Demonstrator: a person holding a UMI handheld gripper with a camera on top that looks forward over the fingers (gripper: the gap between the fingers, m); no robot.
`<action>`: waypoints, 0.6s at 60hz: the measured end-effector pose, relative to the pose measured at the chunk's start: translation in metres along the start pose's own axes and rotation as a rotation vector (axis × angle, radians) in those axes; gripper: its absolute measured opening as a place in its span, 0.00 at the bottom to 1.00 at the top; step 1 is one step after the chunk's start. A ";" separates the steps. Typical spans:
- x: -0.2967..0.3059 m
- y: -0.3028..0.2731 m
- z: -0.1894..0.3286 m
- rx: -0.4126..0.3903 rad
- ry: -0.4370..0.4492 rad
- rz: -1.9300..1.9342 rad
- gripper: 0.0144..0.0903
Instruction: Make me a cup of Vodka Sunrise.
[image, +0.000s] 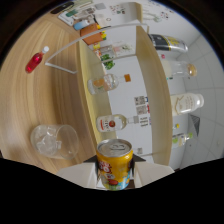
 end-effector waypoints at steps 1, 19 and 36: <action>-0.001 -0.001 0.001 0.005 0.007 -0.039 0.48; -0.010 -0.018 0.003 0.012 0.079 -0.555 0.48; -0.018 -0.018 0.000 0.018 0.067 -0.629 0.49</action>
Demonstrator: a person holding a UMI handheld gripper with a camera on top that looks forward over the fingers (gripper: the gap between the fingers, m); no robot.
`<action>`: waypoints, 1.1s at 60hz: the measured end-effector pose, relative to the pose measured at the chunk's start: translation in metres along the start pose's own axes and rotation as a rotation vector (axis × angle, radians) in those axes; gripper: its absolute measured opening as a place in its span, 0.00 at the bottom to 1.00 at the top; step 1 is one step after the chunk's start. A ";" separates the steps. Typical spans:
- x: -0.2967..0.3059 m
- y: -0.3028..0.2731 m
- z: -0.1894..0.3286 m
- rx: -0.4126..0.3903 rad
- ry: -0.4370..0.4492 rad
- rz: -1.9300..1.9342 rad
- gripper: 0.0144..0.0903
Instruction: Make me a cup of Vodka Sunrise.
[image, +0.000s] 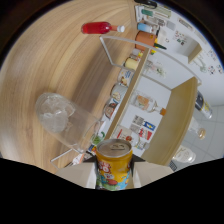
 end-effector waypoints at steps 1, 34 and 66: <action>0.000 0.000 -0.001 0.001 0.001 0.004 0.49; 0.116 0.100 -0.061 0.155 0.155 1.417 0.49; -0.115 0.163 0.005 -0.055 -0.106 2.064 0.49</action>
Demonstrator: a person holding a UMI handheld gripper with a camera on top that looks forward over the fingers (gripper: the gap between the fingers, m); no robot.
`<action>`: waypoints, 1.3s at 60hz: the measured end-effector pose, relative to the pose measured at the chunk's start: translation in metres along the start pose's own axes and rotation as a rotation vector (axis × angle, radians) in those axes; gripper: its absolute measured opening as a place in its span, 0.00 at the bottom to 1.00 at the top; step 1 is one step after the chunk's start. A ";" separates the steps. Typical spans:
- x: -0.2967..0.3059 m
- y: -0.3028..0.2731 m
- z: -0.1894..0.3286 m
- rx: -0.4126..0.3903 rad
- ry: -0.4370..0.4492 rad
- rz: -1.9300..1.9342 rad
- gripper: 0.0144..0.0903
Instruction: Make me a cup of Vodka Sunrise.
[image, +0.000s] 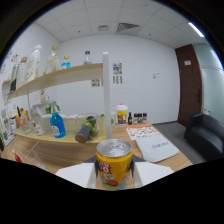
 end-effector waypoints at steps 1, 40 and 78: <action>0.002 0.007 0.003 -0.009 0.002 -0.006 0.49; 0.002 0.107 0.020 -0.172 -0.036 -0.059 0.50; -0.003 0.059 -0.049 -0.182 0.076 -0.024 0.93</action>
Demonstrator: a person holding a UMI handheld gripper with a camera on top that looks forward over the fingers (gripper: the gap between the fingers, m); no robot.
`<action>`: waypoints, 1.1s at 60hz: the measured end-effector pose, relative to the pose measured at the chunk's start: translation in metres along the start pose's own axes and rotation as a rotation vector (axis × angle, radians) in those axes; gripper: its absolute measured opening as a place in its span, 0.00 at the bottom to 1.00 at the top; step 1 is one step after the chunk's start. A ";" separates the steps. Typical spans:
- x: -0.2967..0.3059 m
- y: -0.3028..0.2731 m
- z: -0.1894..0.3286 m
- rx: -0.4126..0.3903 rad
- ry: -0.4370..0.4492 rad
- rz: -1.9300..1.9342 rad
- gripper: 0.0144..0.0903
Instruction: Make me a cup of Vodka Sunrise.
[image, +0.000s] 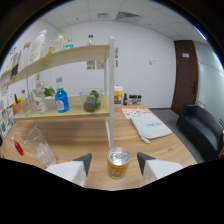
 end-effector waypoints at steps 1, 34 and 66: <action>-0.004 -0.005 -0.006 0.009 -0.004 0.003 0.93; -0.222 -0.004 -0.082 0.064 -0.178 0.004 0.93; -0.347 -0.131 0.026 0.194 -0.233 -0.028 0.87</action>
